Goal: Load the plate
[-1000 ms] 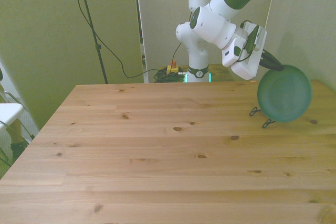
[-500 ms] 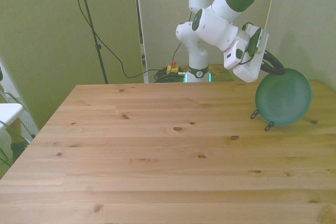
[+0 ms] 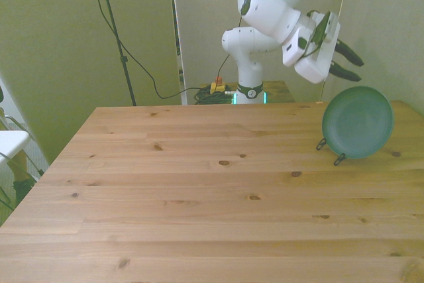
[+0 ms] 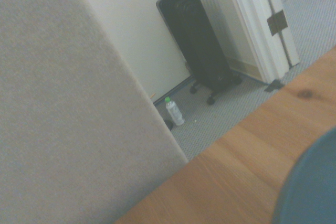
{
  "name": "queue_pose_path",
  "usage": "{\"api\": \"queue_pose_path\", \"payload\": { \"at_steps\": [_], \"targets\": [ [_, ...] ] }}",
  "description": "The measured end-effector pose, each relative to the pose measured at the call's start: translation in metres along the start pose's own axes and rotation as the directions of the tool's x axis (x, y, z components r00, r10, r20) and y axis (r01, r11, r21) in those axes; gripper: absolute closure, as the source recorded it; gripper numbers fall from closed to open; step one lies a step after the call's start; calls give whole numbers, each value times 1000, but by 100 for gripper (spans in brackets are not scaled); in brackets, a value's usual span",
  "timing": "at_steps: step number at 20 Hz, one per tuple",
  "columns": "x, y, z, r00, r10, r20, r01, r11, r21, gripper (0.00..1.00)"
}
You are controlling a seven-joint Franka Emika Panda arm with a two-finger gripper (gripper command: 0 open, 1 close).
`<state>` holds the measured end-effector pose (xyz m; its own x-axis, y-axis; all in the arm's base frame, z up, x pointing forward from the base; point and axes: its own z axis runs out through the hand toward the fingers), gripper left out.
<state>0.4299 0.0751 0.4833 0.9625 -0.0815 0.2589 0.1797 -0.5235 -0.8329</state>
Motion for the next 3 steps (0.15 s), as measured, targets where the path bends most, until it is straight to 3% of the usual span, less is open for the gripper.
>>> {"api": "queue_pose_path", "payload": {
  "at_steps": [3],
  "targets": [
    [-18,-39,-27,994,-42,-96,38,998,-43,0]
  ]
}}
